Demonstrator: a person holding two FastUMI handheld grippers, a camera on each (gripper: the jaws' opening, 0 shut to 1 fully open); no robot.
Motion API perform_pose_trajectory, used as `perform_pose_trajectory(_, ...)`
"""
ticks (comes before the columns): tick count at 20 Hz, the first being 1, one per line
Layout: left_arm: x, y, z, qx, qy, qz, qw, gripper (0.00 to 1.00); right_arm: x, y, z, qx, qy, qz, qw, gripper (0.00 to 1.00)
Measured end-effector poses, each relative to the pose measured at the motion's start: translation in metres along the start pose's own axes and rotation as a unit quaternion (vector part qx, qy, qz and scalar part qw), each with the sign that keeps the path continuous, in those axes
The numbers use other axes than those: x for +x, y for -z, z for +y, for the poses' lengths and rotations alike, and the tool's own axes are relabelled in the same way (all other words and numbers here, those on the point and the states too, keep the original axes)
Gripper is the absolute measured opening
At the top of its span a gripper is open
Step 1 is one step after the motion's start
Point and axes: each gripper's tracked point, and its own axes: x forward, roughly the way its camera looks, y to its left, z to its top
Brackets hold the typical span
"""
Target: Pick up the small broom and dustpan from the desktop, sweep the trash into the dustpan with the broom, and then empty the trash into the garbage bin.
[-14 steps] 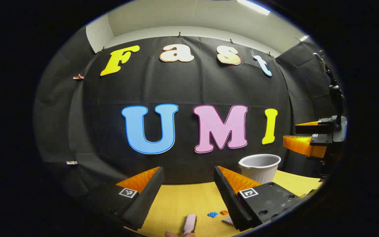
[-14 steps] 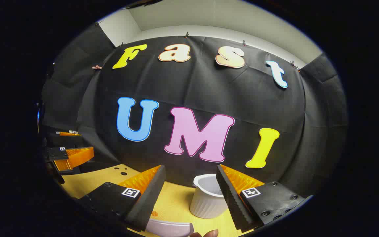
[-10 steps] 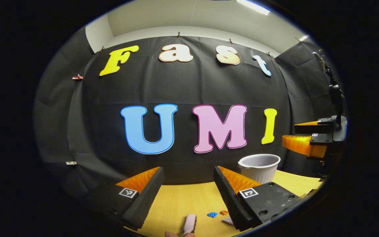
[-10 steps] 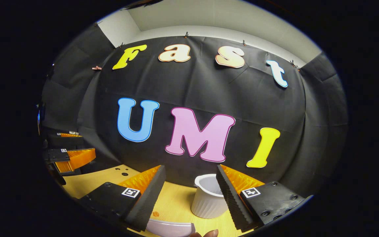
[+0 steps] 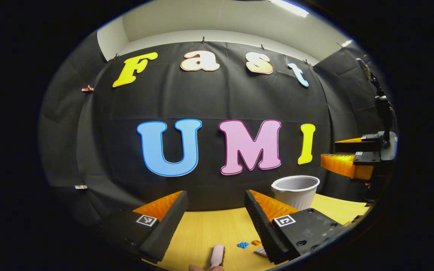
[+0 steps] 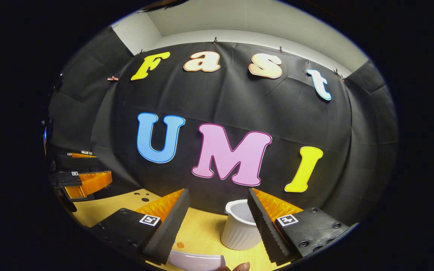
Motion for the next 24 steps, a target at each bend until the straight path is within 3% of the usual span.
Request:
perform_pose_trajectory(7, -0.002, 0.006, 0.000, 0.002, 0.001, 0.008, 1.000, 0.96, -0.003, 0.014, 0.008, -0.003, -0.016, 0.023, 1.000, 0.96)
perform_pose_trajectory(11, -0.008, 0.012, 0.003, 0.007, 0.003, 0.020, 1.000, 0.96, -0.025, 0.077, 0.016, 0.004, -0.061, 0.144, 0.988, 0.96)
perform_pose_trajectory(14, -0.012, 0.021, 0.004, 0.002, 0.005, 0.030, 1.000, 0.96, -0.056, 0.135, 0.023, 0.014, -0.095, 0.252, 0.963, 0.96)
perform_pose_trajectory(18, -0.016, 0.036, 0.008, 0.003, 0.002, 0.046, 0.999, 0.96, -0.096, 0.218, 0.033, 0.027, -0.111, 0.398, 0.910, 0.95)
perform_pose_trajectory(22, -0.022, 0.044, 0.011, 0.013, 0.001, 0.055, 0.998, 0.97, -0.115, 0.270, 0.039, 0.039, -0.115, 0.476, 0.871, 0.92)
perform_pose_trajectory(24, -0.025, 0.048, 0.014, 0.015, -0.002, 0.059, 0.998, 0.96, -0.124, 0.312, 0.042, 0.037, -0.112, 0.522, 0.845, 0.90)
